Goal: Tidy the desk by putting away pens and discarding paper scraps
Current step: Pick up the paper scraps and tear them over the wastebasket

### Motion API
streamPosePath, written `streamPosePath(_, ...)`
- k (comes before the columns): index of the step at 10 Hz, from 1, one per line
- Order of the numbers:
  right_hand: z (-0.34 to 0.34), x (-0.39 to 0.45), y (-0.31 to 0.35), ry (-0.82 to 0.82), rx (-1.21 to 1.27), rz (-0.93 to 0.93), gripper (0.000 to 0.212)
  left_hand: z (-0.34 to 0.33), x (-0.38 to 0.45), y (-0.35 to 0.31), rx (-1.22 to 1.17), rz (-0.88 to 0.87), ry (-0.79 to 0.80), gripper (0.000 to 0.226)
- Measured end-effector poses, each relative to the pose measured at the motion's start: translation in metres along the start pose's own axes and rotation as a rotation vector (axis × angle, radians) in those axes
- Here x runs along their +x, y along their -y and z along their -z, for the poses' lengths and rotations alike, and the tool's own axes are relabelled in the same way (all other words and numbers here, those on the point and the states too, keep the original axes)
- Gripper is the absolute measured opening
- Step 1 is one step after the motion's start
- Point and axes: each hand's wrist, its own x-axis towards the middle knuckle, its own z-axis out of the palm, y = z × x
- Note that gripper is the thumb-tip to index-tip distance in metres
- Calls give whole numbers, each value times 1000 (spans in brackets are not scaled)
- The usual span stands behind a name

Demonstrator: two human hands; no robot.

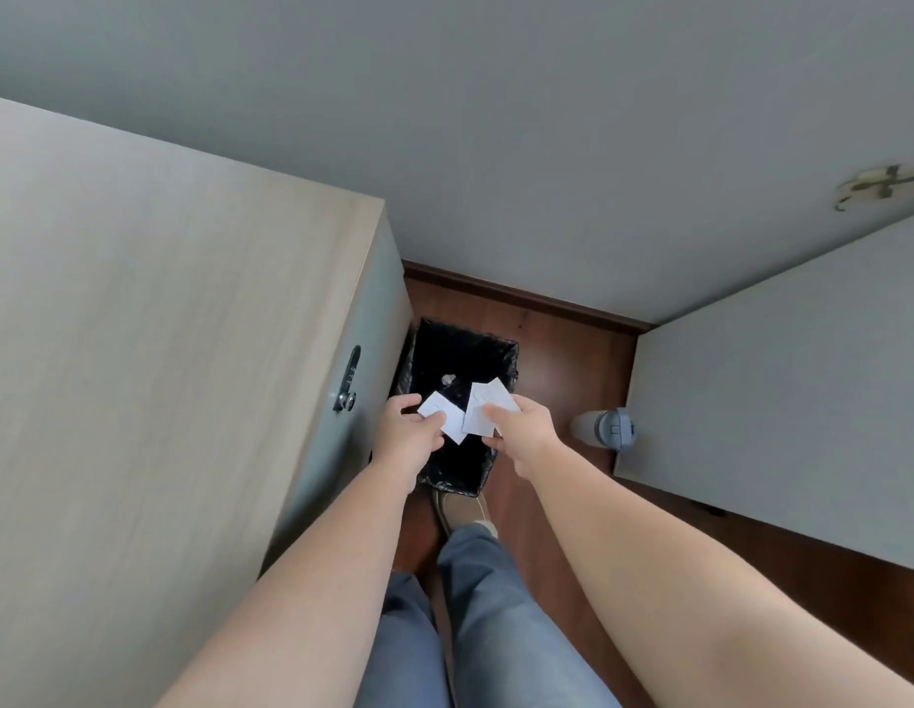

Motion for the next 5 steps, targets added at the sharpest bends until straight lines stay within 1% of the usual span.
streamPosePath(1,1,16,-8,44,-3,-94,53,3,18,14,33,29,-54,59)
streamPosePath(2,5,28,-13,54,-47,-182,81,8,25,19,191,44,-135,61)
streamPosePath(3,5,26,-10,85,-96,-175,70,11,13,14,124,44,-88,47)
streamPosePath(4,3,17,-3,102,-114,-109,55,18,-3,9,86,4,-46,40)
streamPosePath(5,-1,-2,11,72,-163,-3,41,29,-29,3,77,-103,-9,30)
